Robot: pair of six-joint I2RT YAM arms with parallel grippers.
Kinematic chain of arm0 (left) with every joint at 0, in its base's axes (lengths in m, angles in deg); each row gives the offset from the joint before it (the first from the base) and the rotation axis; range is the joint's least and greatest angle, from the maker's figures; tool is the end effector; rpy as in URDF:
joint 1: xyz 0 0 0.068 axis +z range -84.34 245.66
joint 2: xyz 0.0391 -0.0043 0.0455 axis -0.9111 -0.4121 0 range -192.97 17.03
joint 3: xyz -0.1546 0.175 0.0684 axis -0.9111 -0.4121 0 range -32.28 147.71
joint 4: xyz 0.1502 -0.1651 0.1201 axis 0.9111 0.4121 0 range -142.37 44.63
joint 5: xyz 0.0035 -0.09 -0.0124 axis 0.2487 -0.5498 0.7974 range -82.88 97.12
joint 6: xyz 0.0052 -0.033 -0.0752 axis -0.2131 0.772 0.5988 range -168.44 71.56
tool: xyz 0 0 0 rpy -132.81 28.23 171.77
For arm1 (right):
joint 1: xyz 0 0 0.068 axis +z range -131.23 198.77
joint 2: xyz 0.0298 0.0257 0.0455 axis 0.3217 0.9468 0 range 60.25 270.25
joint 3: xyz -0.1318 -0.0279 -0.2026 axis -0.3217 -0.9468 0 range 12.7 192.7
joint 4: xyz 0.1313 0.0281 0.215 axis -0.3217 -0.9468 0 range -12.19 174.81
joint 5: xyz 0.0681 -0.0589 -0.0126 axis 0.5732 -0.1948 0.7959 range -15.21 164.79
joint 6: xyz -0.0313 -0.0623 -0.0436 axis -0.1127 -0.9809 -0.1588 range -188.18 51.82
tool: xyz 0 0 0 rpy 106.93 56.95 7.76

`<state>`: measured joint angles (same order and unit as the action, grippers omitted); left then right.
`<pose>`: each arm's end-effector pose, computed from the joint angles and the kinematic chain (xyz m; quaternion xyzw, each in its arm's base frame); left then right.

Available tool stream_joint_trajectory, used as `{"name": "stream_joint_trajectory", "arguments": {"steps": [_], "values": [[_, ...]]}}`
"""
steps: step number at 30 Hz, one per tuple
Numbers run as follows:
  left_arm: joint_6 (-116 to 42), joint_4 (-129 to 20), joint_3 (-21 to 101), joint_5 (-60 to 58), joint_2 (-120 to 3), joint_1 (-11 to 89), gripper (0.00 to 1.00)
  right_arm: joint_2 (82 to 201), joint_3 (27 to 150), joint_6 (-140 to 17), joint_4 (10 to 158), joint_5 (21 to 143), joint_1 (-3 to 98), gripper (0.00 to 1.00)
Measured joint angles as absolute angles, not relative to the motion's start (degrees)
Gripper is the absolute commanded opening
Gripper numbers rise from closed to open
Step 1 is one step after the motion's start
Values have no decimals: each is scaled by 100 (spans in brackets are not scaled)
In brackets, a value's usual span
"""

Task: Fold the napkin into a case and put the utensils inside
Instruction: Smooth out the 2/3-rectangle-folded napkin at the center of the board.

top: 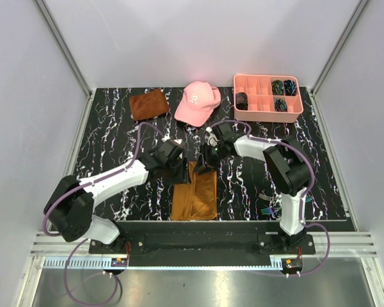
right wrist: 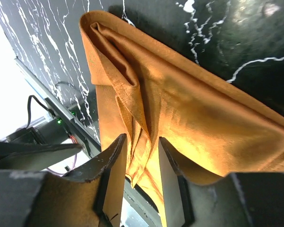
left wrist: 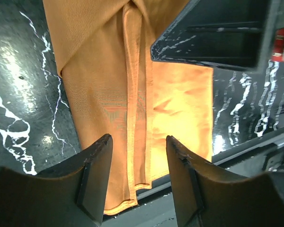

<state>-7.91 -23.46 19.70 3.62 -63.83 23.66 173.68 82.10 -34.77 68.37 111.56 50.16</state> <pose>0.2175 -0.2016 0.1592 0.0208 0.9601 -0.2050 0.1891 0.3099 0.2394 0.0921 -0.0642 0.9189 0.3871 0.0408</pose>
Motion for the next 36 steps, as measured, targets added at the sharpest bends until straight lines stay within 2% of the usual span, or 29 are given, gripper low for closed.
{"name": "stream_joint_trajectory", "arguments": {"steps": [3, 8, 15, 17, 28, 31, 33, 36], "values": [[-798, -2521, 1953, 327, -6645, 2366, 46, 17368, 8210, -3475, 6834, 11124, 5049, 38], [-795, -2545, 2477, 427, -7454, 2408, 37, 17368, 8210, -3462, 6837, 11021, 5047, 28], [-717, -2497, 2726, 740, -7862, 2495, 35, 17368, 8199, -3451, 6843, 10984, 5043, 27], [-688, -2482, 2740, 818, -7897, 2519, 33, 17368, 8173, -3451, 6843, 10942, 5036, 22], [-682, -2480, 3166, 888, -8433, 2618, 27, 17368, 8114, -3457, 6841, 10839, 4920, 13], [-682, -2469, 3253, 886, -8557, 2631, 21, 17375, 8114, -3471, 6843, 10837, 4896, 11], [-682, -2475, 3303, 886, -8632, 2635, 12, 17392, 8114, -3475, 6843, 10835, 4885, 10], [-671, -2471, 3376, 871, -8700, 2644, 3, 17506, 8114, -3484, 6852, 10826, 4883, 8]]}}
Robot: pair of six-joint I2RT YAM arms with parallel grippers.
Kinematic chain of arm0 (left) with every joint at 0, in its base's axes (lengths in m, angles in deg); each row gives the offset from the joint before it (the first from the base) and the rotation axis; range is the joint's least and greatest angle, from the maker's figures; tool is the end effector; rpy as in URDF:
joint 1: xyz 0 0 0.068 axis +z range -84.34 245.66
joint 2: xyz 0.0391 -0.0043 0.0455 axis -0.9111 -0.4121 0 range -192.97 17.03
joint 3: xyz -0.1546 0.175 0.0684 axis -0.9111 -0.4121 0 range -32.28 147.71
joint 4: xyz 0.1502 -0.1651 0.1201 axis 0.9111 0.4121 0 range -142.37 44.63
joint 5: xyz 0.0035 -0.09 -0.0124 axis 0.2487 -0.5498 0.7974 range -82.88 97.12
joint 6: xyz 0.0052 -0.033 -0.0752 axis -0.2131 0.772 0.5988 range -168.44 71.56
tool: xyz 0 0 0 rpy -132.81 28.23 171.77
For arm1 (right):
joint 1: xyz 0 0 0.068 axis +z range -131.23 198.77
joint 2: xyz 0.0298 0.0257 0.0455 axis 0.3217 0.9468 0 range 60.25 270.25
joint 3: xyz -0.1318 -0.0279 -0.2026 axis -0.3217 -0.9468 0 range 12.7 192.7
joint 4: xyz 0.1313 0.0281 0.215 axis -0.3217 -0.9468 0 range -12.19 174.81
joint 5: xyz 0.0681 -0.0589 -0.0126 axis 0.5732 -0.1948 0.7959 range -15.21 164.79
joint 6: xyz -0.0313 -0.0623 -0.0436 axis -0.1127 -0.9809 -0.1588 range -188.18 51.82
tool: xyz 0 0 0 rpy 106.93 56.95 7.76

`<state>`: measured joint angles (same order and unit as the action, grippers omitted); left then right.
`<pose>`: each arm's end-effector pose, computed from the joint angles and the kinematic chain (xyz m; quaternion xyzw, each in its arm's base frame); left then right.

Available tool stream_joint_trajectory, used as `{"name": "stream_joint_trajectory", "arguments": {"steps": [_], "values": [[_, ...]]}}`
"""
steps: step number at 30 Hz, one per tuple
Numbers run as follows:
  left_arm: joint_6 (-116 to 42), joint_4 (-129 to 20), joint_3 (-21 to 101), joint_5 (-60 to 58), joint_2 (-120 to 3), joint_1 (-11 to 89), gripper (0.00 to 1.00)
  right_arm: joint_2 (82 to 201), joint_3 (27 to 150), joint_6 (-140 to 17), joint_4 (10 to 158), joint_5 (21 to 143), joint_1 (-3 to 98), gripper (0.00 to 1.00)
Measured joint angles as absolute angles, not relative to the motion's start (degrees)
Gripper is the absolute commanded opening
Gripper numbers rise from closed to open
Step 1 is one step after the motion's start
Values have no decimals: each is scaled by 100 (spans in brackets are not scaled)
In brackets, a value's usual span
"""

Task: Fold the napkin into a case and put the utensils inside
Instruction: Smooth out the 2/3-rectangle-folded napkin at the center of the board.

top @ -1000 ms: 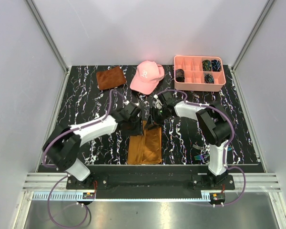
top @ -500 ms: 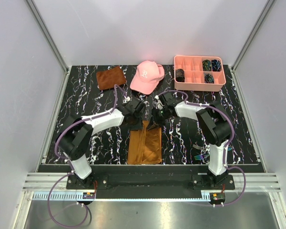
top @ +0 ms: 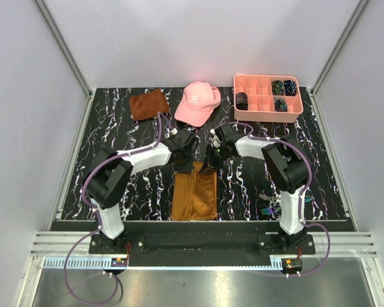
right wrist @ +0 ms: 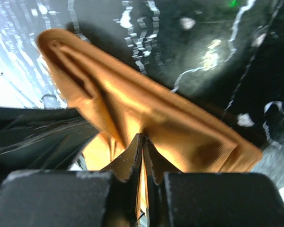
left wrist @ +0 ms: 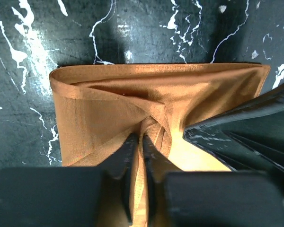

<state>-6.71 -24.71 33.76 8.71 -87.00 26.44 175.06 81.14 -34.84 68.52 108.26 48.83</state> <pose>0.2801 -0.2260 0.1090 -0.0243 0.9771 -0.1266 0.1692 0.3142 0.2275 0.0768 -0.0414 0.9321 0.3570 0.0456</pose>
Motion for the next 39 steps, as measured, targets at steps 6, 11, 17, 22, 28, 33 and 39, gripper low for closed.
{"name": "stream_joint_trajectory", "arguments": {"steps": [6, 11, 17, 22, 28, 33, 39], "values": [[-658, -2462, 3487, 816, -8702, 2690, 0, 17613, 8125, -3471, 6863, 10892, 4874, 6], [-651, -2458, 3550, 731, -8708, 2740, 0, 17615, 8127, -3468, 6863, 10892, 4870, 6], [-640, -2460, 3607, 643, -8822, 2762, 0, 17617, 8132, -3468, 6863, 10892, 4870, 6], [-642, -2469, 3640, 602, -8931, 2766, 0, 17621, 8136, -3468, 6863, 10892, 4870, 6], [-636, -2502, 3662, 552, -9003, 2788, 3, 17621, 8136, -3466, 6863, 10894, 4870, 6], [-634, -2521, 3660, 493, -9008, 2834, 7, 17621, 8136, -3466, 6863, 10892, 4870, 6], [-634, -2556, 3660, 370, -9003, 2939, 34, 17626, 8151, -3451, 6861, 10890, 4870, 6]]}}
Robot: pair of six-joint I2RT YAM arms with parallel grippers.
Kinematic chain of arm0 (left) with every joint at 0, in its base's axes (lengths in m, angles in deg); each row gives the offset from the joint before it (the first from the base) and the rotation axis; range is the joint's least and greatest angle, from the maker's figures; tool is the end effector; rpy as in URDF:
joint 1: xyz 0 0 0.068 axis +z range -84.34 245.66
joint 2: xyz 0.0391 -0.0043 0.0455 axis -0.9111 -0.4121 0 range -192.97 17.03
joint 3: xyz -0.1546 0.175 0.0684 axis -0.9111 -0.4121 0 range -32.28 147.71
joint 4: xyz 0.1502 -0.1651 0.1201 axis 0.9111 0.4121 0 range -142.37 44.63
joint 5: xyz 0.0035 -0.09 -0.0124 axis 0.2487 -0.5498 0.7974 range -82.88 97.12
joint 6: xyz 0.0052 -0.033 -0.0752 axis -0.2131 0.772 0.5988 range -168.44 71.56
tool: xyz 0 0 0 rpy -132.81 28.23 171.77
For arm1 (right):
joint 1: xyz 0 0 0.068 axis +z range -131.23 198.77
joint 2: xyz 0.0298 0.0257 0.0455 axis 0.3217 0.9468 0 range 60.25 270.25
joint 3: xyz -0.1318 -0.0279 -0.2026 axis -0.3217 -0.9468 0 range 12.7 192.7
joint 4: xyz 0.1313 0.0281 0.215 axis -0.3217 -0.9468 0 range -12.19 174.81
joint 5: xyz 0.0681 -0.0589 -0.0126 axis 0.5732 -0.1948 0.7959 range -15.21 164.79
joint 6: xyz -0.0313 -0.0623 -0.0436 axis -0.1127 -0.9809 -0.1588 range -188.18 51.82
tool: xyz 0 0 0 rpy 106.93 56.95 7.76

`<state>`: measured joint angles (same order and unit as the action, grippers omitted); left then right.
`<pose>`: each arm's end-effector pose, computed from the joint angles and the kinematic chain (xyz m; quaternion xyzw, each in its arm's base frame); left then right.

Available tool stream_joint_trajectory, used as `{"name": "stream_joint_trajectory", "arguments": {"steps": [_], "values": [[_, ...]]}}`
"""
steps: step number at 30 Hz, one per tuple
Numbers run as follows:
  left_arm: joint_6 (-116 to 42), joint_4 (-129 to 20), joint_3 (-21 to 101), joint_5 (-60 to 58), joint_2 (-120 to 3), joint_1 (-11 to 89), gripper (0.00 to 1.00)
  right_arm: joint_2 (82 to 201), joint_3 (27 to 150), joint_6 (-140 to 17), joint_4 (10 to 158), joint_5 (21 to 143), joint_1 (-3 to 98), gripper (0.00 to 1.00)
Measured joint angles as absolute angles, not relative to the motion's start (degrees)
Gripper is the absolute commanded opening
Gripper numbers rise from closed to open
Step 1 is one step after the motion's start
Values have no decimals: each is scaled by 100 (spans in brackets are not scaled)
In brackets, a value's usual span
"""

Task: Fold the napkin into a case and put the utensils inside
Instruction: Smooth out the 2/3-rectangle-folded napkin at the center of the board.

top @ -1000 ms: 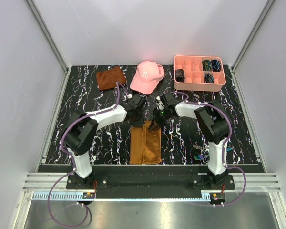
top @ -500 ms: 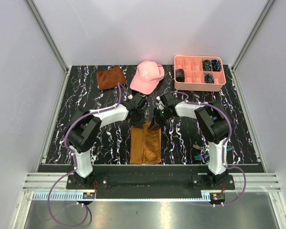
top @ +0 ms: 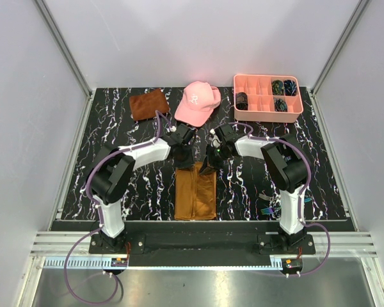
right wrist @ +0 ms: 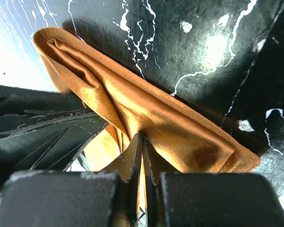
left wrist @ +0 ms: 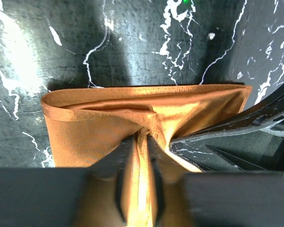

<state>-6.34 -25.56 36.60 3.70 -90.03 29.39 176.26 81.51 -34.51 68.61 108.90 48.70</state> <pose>0.2982 -0.2241 0.1058 -0.0432 0.9749 -0.1594 0.1494 0.3150 0.2278 0.0713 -0.0371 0.9321 0.3585 0.0365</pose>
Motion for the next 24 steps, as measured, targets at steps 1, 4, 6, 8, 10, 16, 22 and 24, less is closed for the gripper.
{"name": "stream_joint_trajectory", "arguments": {"steps": [1, 4, 6, 8, 10, 16, 22, 24], "values": [[-632, -2572, 3642, 322, -8979, 2965, 38, 17626, 8156, -3449, 6856, 10890, 4870, 6], [-645, -2572, 3483, 217, -8682, 3048, 50, 17628, 8162, -3449, 6854, 10885, 4870, 6], [-658, -2521, 3352, 139, -8286, 3088, 49, 17630, 8171, -3449, 6845, 10881, 4870, 6], [-693, -2473, 3244, 110, -7760, 3121, 44, 17632, 8182, -3449, 6837, 10874, 4870, 7], [-763, -2456, 3159, 104, -7240, 3136, 35, 17632, 8191, -3451, 6832, 10868, 4870, 16], [-942, -2576, 2359, -76, -5963, 3252, 12, 17632, 8324, -3481, 6716, 10842, 4870, 34], [-929, -2648, 1144, -301, -5834, 3304, 8, 17597, 8543, -3499, 6489, 10651, 5001, 48], [-918, -2644, 989, -355, -5834, 3306, 7, 17597, 8709, -3516, 6365, 10523, 5113, 50]]}}
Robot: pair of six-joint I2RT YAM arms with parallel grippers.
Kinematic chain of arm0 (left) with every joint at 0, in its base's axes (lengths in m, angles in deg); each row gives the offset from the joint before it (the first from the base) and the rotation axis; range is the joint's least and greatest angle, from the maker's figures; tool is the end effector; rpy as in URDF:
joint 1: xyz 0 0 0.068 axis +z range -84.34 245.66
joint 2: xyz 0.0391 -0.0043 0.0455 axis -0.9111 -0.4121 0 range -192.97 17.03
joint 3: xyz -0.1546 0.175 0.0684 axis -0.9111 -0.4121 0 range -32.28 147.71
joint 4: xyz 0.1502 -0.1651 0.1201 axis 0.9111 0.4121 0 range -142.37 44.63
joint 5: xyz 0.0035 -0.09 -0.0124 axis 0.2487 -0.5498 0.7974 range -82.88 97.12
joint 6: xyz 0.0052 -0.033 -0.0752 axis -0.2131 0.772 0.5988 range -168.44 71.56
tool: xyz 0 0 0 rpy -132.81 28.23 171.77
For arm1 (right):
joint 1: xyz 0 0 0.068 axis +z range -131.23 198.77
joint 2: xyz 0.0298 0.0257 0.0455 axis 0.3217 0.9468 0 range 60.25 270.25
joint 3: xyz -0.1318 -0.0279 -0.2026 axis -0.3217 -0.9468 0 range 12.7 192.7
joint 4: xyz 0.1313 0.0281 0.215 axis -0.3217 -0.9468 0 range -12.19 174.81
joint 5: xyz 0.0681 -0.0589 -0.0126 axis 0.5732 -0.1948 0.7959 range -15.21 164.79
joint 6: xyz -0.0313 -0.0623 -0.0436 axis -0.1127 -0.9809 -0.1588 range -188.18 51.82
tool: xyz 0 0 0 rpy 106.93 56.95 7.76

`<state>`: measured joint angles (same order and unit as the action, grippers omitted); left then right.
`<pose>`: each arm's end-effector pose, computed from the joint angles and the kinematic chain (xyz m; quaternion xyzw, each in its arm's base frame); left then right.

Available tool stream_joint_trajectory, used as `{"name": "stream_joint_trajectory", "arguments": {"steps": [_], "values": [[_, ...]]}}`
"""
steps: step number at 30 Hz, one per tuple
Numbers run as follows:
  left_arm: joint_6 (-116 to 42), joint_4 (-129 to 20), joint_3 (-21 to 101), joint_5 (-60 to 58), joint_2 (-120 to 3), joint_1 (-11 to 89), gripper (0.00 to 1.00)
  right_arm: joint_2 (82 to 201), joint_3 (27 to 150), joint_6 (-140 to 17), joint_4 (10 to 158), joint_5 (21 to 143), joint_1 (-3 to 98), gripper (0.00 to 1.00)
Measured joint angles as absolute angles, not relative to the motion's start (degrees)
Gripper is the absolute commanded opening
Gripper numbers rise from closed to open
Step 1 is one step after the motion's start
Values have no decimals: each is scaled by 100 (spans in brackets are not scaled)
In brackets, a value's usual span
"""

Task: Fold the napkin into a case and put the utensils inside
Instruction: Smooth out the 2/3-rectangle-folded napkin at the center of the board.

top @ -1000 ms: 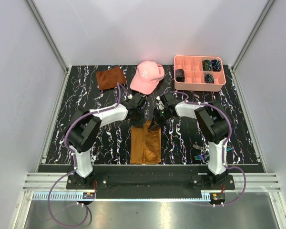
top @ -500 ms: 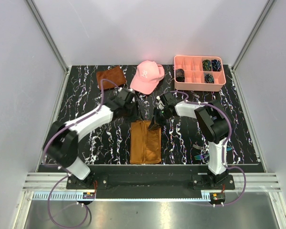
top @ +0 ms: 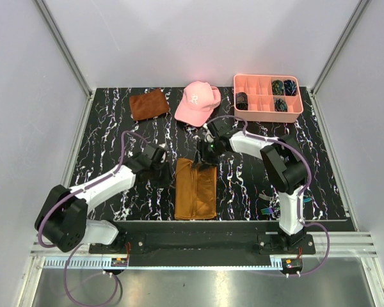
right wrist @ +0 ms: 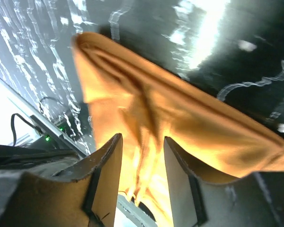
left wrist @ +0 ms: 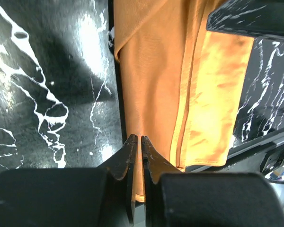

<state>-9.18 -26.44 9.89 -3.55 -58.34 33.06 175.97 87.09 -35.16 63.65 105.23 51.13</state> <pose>0.2169 -0.1544 0.1361 -0.0310 0.9596 -0.2281 0.1620 0.3194 0.2454 0.0923 -0.0570 0.9376 0.3386 0.0554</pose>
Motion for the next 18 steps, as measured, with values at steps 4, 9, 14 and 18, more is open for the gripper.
{"name": "stream_joint_trajectory", "arguments": {"steps": [4, 9, 14, 18], "values": [[-913, -2762, 954, -430, -5773, 3313, 7, 17619, 9168, -3569, 6153, 10306, 5311, 53], [-909, -2886, 908, -476, -5543, 3317, 7, 17731, 9469, -3643, 6010, 10077, 5364, 53], [-907, -2956, 796, -522, -5456, 3343, 7, 17954, 9583, -3687, 5803, 9884, 5366, 52], [-898, -2958, 764, -576, -5454, 3354, 7, 18035, 9653, -3709, 5656, 9782, 5373, 45]]}}
